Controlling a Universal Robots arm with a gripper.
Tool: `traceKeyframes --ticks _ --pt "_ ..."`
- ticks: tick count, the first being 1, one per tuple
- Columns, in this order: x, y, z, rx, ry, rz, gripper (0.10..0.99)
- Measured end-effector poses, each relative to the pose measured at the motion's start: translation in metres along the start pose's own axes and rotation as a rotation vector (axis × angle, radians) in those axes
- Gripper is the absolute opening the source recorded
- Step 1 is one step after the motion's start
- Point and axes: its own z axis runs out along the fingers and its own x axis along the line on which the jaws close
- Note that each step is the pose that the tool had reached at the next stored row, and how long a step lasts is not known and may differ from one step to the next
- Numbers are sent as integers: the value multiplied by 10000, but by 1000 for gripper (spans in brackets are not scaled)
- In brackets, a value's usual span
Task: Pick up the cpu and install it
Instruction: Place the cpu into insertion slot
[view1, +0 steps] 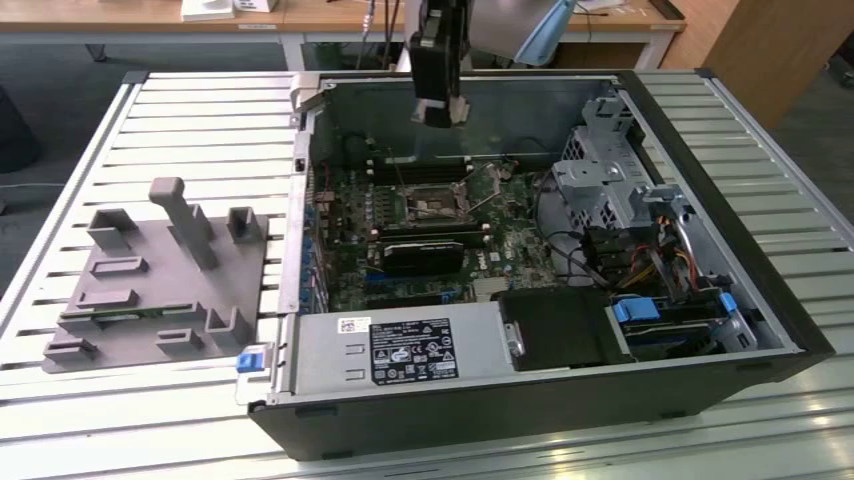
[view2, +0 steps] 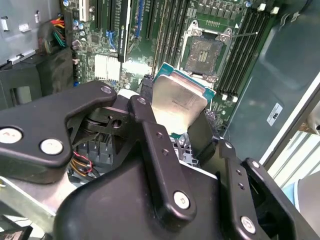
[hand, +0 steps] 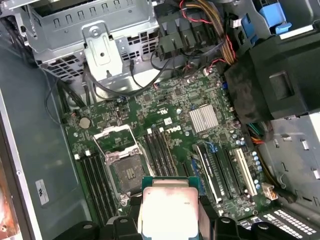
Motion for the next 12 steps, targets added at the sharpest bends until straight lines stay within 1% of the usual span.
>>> traceKeyframes --ticks 5,8,10,12 --pt "-1 -2 18 -11 30 -840 533" --pt "-1 -3 24 -16 62 -1375 533" --pt "-1 -4 25 -15 71 -1509 533" --pt "-1 -5 27 -16 72 -1524 533"
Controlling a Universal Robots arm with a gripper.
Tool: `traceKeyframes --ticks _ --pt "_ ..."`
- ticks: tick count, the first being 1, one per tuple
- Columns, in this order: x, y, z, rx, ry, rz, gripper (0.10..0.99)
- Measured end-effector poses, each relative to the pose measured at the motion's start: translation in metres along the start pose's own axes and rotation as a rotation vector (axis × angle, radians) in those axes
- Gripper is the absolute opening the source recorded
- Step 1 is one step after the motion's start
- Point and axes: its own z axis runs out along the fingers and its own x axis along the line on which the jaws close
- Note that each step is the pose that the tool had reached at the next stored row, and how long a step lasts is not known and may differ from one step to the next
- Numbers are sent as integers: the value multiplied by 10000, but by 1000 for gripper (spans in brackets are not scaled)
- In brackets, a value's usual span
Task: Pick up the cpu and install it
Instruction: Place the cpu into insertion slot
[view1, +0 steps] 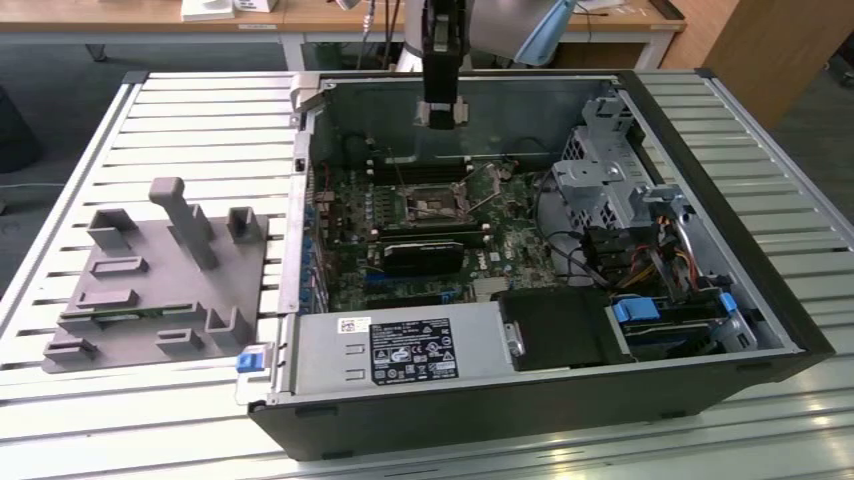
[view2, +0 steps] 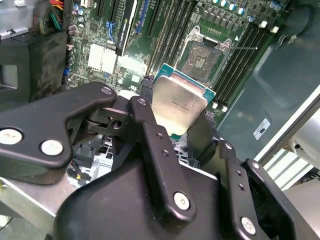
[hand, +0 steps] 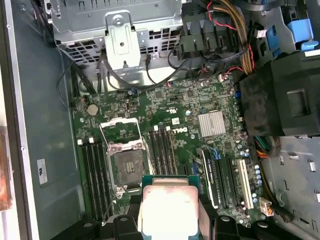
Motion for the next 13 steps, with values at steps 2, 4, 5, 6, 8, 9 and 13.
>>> traceKeyframes --ticks 2,4,5,6,8,9,13 --pt "0 -1 6 0 1 -1 533" --pt "0 -1 11 0 0 -2 533" --pt "0 -1 14 0 0 -1 533" --pt "0 -1 16 0 0 -1 533" --pt "0 -2 20 1 -1 -2 533" --pt "0 -2 23 0 0 -2 533" --pt "0 -3 35 0 0 -1 533"
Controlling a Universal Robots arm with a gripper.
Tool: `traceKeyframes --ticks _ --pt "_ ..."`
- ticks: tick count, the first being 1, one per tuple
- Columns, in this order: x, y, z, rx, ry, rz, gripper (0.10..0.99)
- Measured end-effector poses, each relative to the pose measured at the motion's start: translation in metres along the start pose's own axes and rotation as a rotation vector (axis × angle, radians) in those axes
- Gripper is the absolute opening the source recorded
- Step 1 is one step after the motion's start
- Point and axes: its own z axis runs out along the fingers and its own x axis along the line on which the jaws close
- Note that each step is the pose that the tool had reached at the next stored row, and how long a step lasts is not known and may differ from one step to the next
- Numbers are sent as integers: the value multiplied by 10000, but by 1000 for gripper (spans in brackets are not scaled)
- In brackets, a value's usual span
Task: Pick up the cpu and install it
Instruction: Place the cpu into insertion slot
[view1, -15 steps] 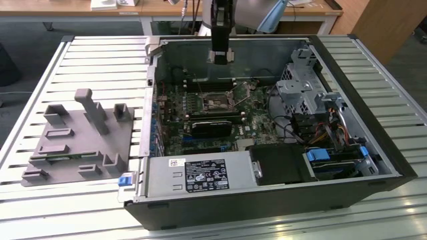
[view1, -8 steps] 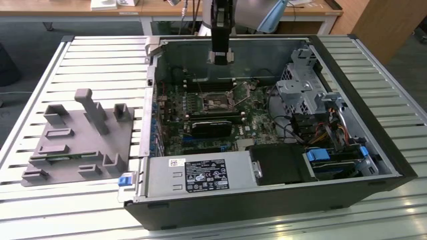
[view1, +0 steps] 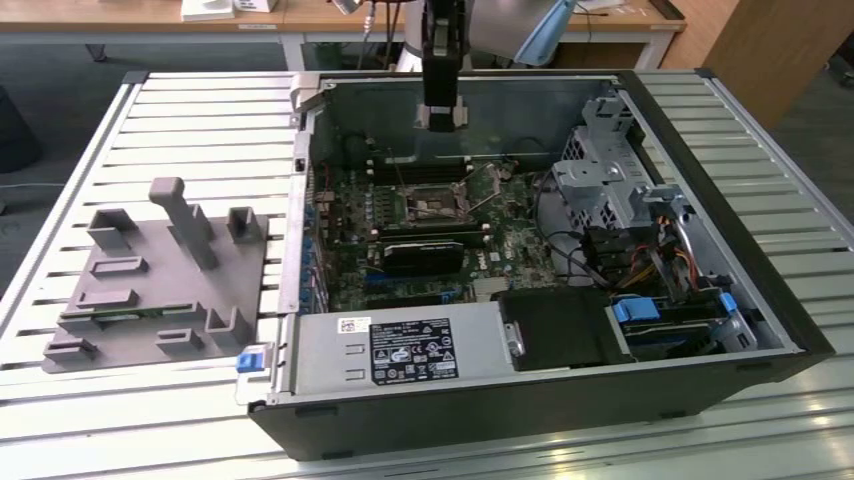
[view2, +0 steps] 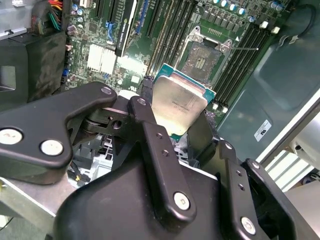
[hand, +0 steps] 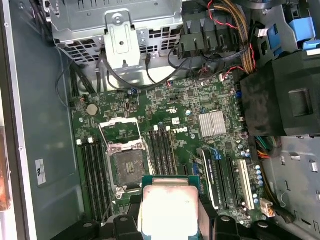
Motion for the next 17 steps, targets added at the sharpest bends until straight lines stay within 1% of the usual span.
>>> traceKeyframes --ticks 17 --pt "2 -5 67 1 -1 -1 533"
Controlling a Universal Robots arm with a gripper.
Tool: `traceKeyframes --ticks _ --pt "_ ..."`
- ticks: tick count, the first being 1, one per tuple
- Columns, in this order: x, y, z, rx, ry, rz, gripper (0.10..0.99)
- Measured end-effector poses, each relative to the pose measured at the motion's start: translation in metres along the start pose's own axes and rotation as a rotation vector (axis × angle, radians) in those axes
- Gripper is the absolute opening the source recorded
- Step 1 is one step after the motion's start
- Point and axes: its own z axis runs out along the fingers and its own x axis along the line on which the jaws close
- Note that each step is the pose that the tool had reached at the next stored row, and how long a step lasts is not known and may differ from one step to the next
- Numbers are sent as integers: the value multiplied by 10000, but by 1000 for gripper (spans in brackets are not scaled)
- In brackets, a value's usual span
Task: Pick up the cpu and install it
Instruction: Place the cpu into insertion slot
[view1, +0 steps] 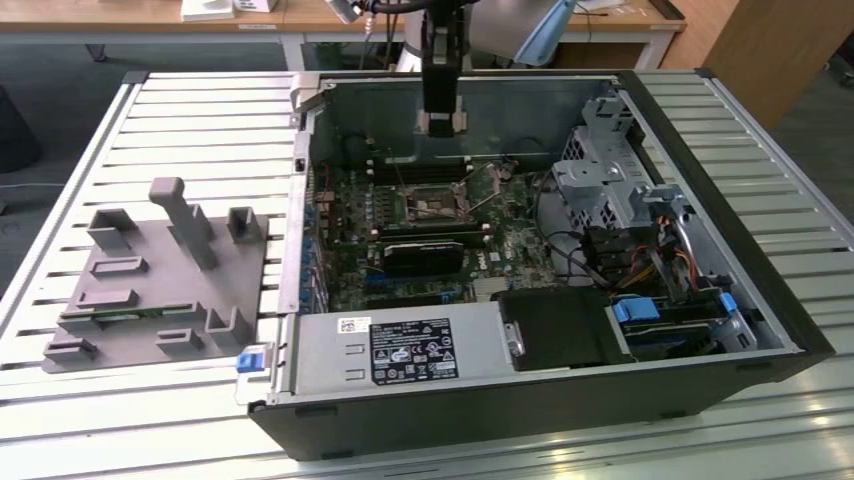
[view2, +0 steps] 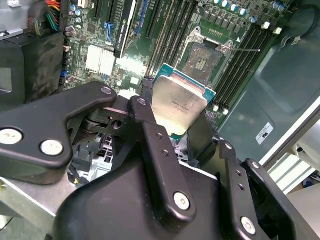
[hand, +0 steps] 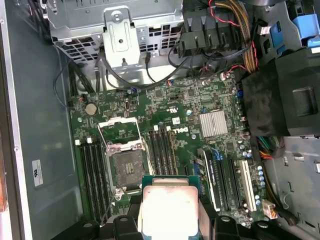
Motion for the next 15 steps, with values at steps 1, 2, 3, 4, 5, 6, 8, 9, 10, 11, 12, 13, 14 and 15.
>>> traceKeyframes --ticks 1,2,3,4,5,6,8,9,10,11,12,13,14,15 --pt "2 -1 7 -1 -2 1 533" --pt "3 -2 17 -1 -3 0 533" --pt "5 -3 28 -1 -5 0 533" --pt "8 -5 40 -2 -8 1 533" --pt "10 -6 53 -2 -9 1 533" --pt "12 -7 65 -2 -9 0 533" --pt "13 -9 91 -2 -9 0 533" --pt "14 -11 107 -2 -8 0 533" --pt "16 -15 124 -2 -9 0 533" --pt "20 -18 142 -2 -9 -4 533" --pt "24 -21 160 -2 -9 -15 533" --pt "29 -23 177 -1 -9 -28 533" --pt "39 -26 195 -1 -7 -44 533" --pt "46 -29 214 -3 -3 -78 533"
